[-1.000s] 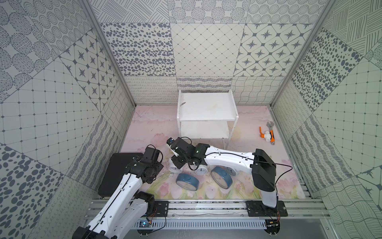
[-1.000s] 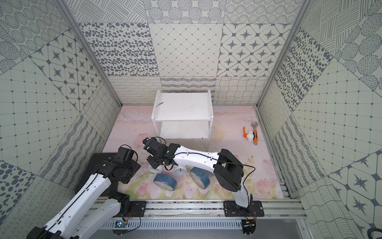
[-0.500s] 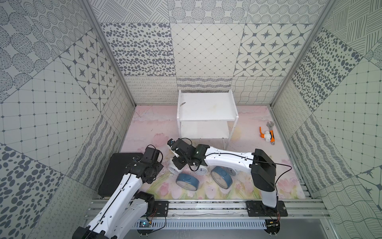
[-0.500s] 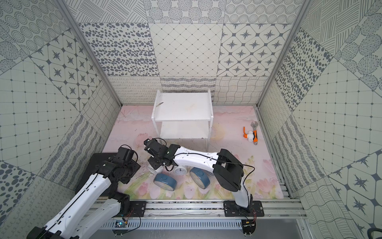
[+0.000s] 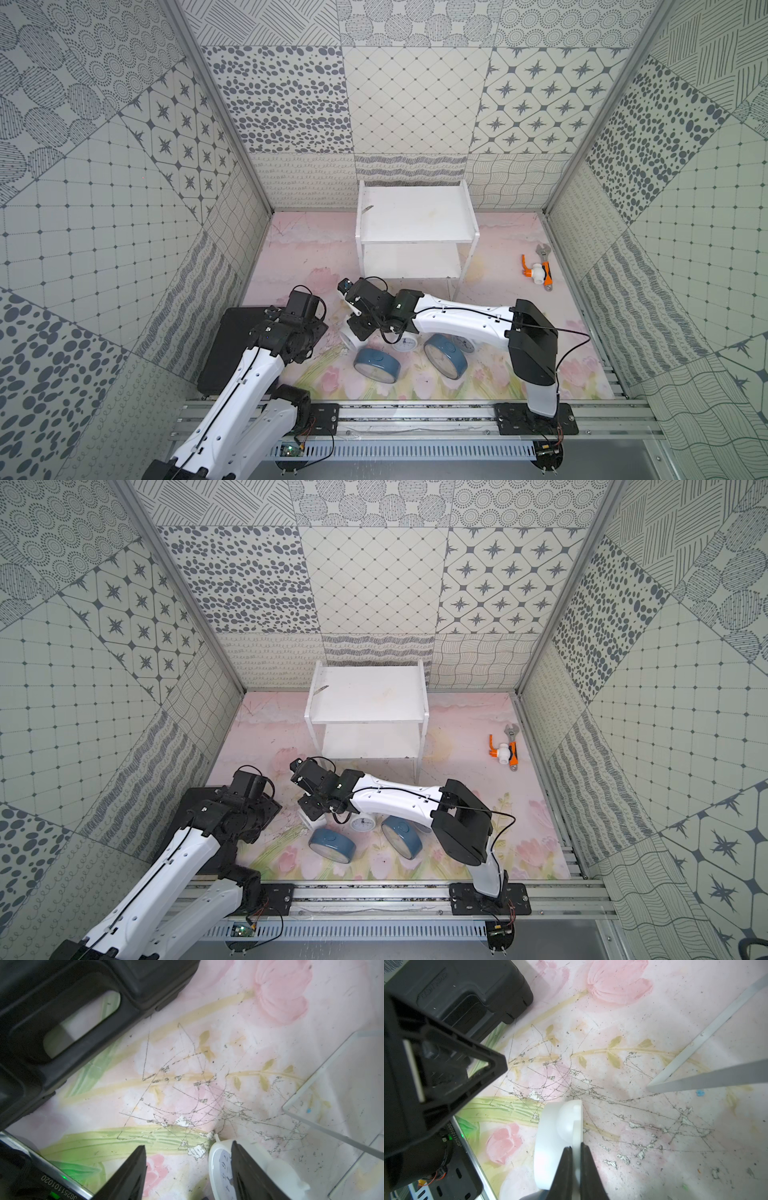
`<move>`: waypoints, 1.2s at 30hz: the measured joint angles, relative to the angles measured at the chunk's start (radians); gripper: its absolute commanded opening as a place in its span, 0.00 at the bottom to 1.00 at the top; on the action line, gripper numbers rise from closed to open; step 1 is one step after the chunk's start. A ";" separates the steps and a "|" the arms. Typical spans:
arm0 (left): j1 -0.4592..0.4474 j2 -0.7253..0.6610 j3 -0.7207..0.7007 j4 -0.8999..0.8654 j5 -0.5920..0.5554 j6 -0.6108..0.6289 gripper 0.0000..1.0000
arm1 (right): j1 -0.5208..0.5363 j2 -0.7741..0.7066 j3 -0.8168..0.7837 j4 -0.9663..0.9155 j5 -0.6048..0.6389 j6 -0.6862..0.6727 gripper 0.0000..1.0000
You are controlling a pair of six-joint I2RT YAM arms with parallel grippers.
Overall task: Place the alarm clocks on the shelf by style
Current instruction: Pick up the alarm from the center of the board, then place the alarm on the shelf.
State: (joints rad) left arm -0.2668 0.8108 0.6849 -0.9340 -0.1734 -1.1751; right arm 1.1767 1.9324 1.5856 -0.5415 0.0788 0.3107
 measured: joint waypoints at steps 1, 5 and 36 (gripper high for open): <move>0.000 0.002 0.020 -0.002 -0.011 0.006 0.70 | 0.000 -0.024 -0.003 -0.007 0.000 0.000 0.02; 0.000 0.019 0.106 -0.018 -0.050 0.028 0.71 | -0.007 -0.165 -0.005 -0.027 -0.003 0.001 0.01; -0.178 -0.018 0.044 1.130 1.020 0.030 0.82 | -0.567 -0.745 -0.399 0.170 -1.095 0.311 0.02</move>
State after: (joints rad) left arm -0.4450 0.7929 0.7288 0.1963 0.8467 -1.1450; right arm 0.6094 1.1873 1.1862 -0.3717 -1.0161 0.6216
